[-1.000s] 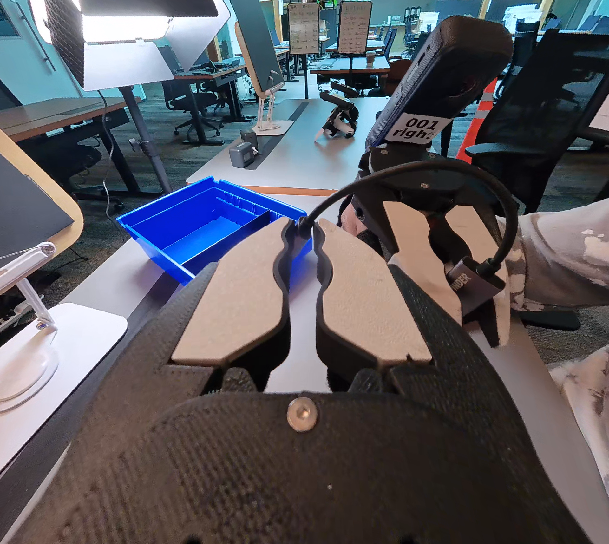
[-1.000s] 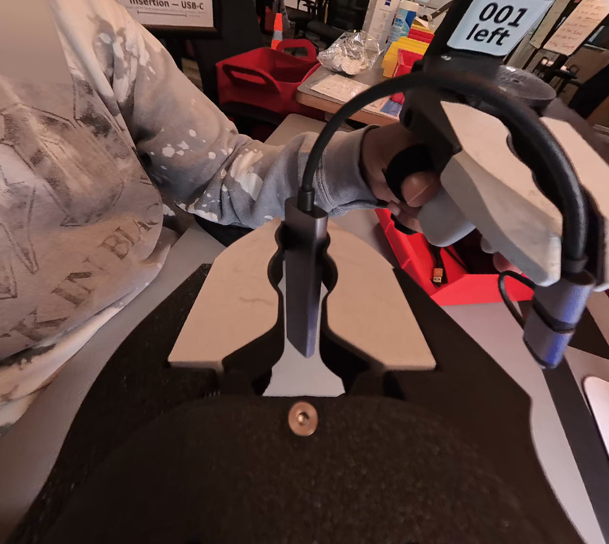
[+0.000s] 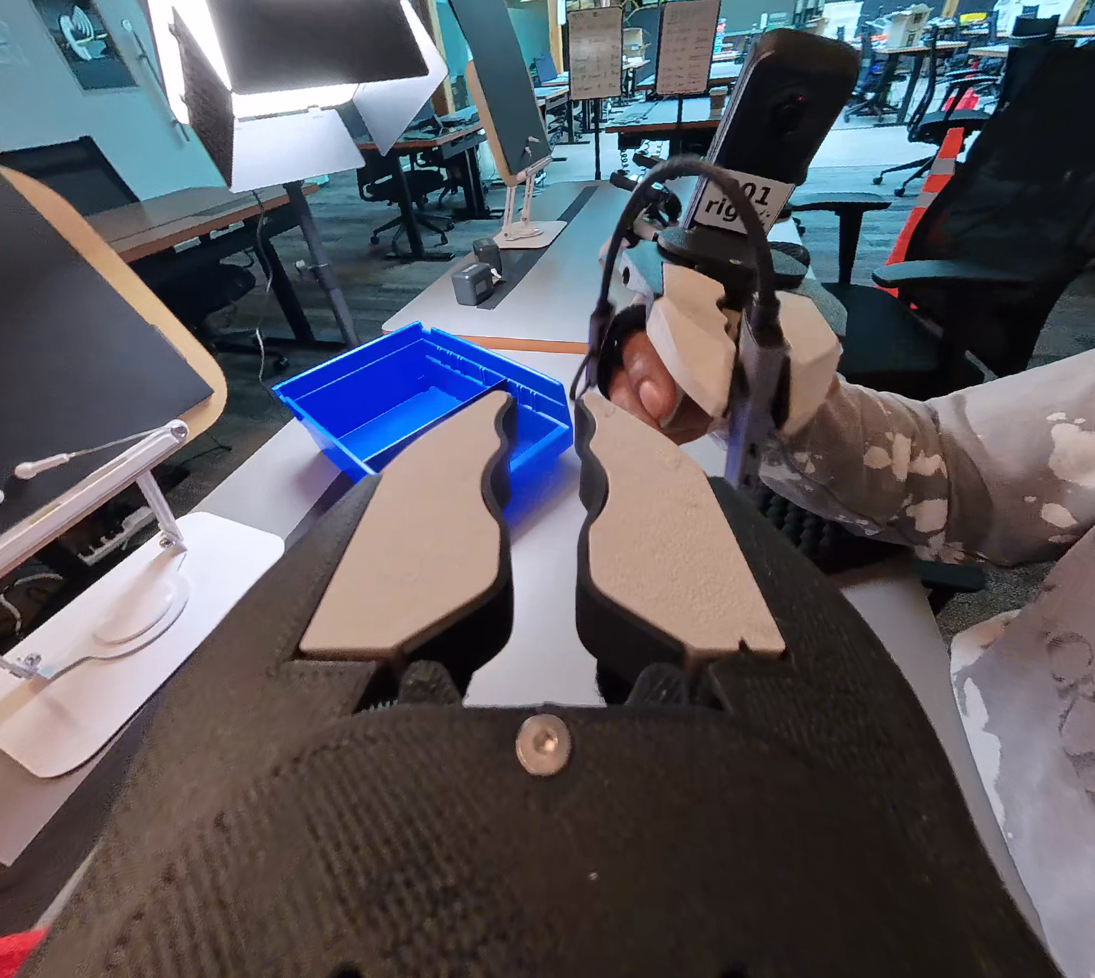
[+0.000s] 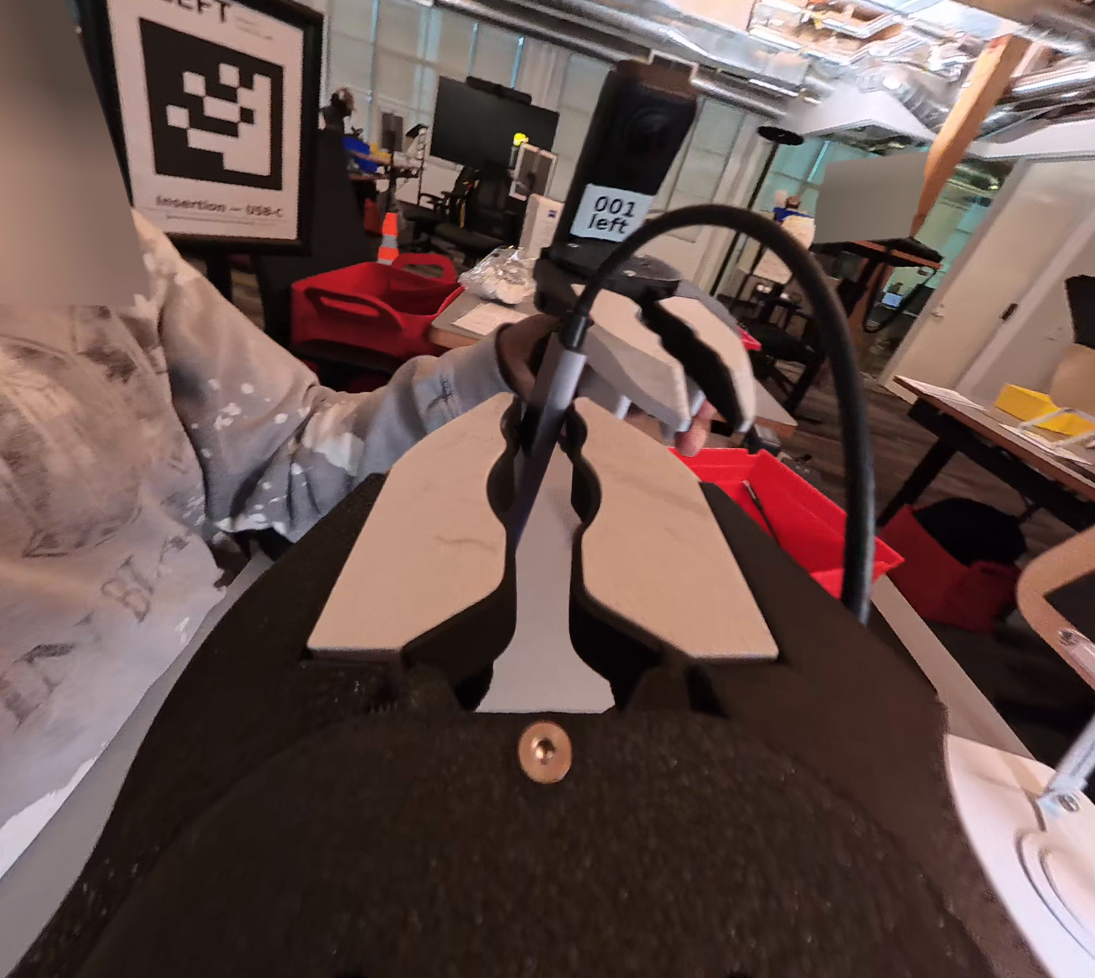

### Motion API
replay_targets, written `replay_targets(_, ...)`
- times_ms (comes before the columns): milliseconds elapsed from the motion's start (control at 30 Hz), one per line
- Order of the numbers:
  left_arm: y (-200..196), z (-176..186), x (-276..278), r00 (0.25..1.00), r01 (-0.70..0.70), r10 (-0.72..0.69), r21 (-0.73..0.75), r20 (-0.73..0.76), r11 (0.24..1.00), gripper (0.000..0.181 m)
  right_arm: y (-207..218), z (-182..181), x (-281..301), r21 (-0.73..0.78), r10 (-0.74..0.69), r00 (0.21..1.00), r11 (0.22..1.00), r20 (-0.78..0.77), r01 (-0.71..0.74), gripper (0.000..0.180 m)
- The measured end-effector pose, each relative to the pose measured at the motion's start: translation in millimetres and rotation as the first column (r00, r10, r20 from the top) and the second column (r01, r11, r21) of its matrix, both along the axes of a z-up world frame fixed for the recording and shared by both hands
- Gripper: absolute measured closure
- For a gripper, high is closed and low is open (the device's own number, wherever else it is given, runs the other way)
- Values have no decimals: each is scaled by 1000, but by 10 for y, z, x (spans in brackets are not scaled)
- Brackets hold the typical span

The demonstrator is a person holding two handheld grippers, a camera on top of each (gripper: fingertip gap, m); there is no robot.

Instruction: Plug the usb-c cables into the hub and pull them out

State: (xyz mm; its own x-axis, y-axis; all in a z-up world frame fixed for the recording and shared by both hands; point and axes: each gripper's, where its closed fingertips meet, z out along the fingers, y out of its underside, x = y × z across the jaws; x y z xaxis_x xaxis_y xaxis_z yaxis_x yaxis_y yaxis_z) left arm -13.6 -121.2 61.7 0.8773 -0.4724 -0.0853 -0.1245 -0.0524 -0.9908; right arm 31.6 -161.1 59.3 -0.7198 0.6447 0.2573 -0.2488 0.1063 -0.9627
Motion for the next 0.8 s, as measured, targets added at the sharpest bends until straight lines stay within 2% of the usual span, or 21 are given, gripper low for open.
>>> replay_targets(167,89,-195,-79,999,-42,41,-41,-24,998,162,178,-40,-103,-47,-44,999,998,12,45,169)
replay_targets(367,140,-519,66,995,97,-91,-125,52,987,161,341,-260,-297,-117,-87,988,988,127,102,170)
replay_targets(500,-19,-603,148,991,120,-106,-194,83,974,157,374,-183,-207,-164,-110,975,976,192,143,170)
replay_targets(667,-220,-586,327,995,94,-90,-137,32,986,153,252,-16,-43,-136,-203,971,966,126,220,171)
replay_targets(800,-278,-633,470,995,100,-101,-106,-8,989,146,105,74,82,-121,-195,980,973,45,199,171)
